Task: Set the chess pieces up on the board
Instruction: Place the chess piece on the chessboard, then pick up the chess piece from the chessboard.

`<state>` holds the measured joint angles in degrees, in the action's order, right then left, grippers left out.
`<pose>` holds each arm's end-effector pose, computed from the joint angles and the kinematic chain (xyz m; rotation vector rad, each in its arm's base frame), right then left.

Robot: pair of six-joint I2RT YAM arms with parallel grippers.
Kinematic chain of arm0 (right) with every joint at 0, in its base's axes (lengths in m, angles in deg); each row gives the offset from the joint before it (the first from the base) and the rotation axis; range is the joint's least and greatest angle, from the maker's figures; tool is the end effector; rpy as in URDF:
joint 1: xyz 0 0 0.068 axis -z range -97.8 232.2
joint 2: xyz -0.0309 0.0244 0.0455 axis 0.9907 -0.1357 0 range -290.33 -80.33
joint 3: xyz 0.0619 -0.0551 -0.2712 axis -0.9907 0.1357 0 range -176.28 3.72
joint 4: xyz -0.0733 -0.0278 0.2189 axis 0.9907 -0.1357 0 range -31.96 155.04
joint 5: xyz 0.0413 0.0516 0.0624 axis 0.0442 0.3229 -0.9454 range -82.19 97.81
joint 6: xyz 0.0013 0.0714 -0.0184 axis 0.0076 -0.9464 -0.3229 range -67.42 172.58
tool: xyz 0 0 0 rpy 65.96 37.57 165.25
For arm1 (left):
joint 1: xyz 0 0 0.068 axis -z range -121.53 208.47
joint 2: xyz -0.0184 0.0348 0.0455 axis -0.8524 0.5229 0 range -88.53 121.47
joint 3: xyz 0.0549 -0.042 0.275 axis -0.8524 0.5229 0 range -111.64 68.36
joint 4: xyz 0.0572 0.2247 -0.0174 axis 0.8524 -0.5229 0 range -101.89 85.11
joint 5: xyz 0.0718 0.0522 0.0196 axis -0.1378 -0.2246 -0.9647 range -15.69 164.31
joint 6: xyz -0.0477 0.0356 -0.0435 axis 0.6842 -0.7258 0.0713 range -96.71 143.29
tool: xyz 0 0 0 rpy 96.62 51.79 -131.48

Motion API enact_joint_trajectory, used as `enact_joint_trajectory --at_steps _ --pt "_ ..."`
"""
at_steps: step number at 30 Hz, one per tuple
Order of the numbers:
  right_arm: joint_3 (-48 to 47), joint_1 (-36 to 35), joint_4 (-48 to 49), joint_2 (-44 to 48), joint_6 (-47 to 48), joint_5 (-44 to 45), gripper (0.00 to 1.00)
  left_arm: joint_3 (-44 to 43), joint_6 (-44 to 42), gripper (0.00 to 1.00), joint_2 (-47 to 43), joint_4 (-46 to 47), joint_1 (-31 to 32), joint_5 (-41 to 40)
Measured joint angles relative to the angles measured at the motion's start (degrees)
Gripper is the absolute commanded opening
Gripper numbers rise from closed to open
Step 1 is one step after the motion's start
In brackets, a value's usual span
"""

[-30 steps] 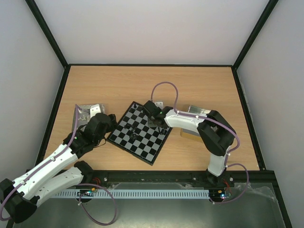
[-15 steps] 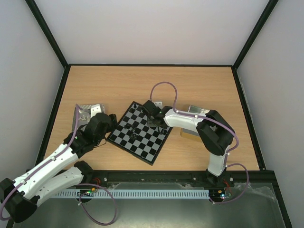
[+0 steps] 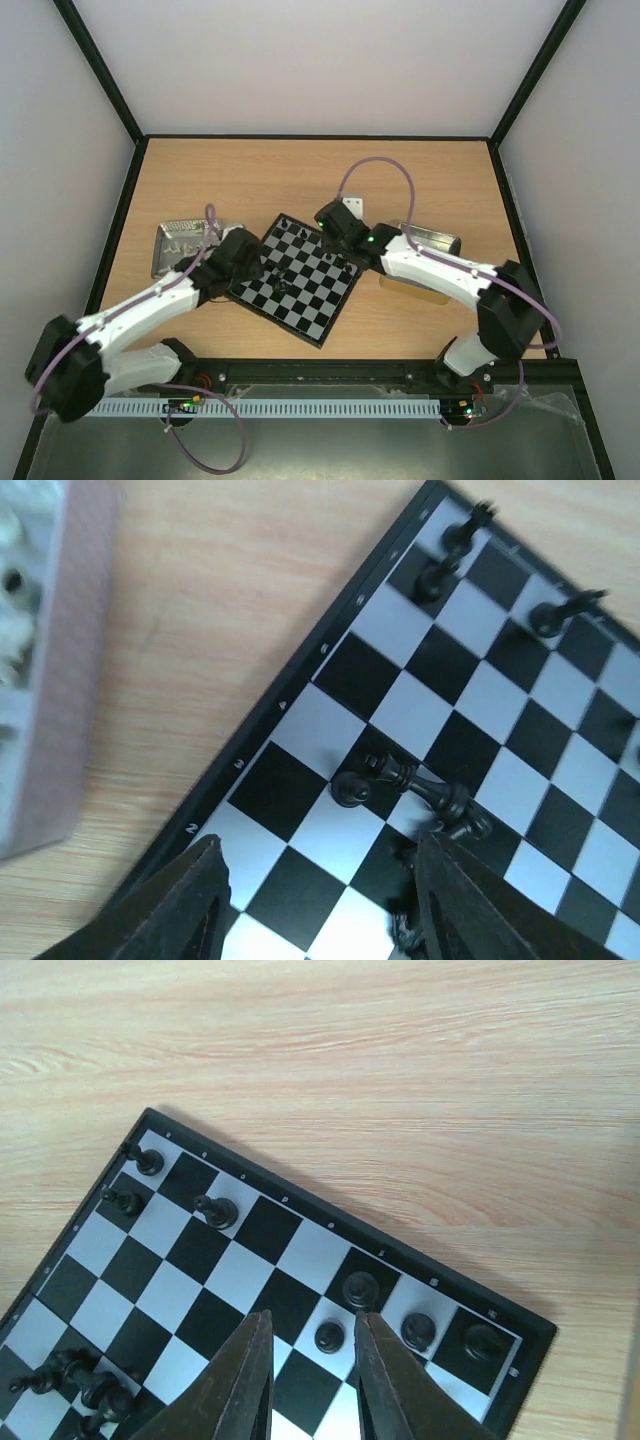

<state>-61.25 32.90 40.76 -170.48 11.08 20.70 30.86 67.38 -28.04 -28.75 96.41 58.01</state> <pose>0.2235 0.2389 0.2501 -0.0649 2.4552 0.4509 0.1650 -0.1068 0.2275 -0.2614 2.3611 -0.3592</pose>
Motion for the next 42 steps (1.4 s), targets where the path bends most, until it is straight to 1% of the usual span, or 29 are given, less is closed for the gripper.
enact_joint_trajectory --at_steps 2,3,6,9,12,16,17,22,24,26,28,35,42 --pt "2.2 0.0 0.5 3.8 -0.7 0.9 0.23 -1.4 -0.3 0.42 5.6 0.0 -0.5 1.7" --pt "3.1 0.0 0.6 5.1 -1.0 1.3 0.23 -2.2 -0.5 0.41 8.1 -0.2 -0.7 2.5" --pt "5.6 0.0 0.6 7.9 -1.7 2.3 0.23 -4.6 -1.5 0.41 14.3 -0.2 -1.3 4.6" --pt "7.3 0.0 0.5 9.2 -2.2 2.6 0.23 -6.8 -2.2 0.41 18.0 -0.1 -1.8 5.8" --pt "8.2 0.0 0.5 10.2 -2.5 2.8 0.23 -9.1 -3.1 0.35 21.5 0.2 -2.7 6.4" --pt "8.7 0.0 0.5 11.2 -2.5 3.0 0.23 -10.1 -3.9 0.23 24.7 0.3 -3.3 7.2" --pt "8.8 0.0 0.5 11.4 -2.5 3.1 0.23 -10.1 -4.1 0.21 25.3 0.3 -3.4 7.4" --pt "9.0 0.0 0.5 12.1 -2.5 3.5 0.23 -10.1 -4.3 0.18 27.4 0.4 -3.5 7.8" --pt "9.3 0.0 0.5 12.3 -2.5 3.6 0.23 -10.1 -4.4 0.14 27.6 0.5 -3.5 7.9" --pt "9.4 0.0 0.5 12.3 -2.5 3.6 0.23 -10.1 -4.7 0.07 27.8 0.7 -3.5 7.9" --pt "9.5 0.0 0.5 12.4 -2.5 3.6 0.23 -10.2 -4.9 0.04 27.8 0.9 -3.6 7.8" --pt "10.3 0.0 0.5 14.2 -2.8 4.1 0.23 -11.6 -5.4 0.04 27.8 -0.5 -3.6 6.3" --pt "12.3 0.0 0.7 18.6 -4.3 6.6 0.23 -17.4 -7.0 0.04 27.6 -1.8 -3.6 6.4"
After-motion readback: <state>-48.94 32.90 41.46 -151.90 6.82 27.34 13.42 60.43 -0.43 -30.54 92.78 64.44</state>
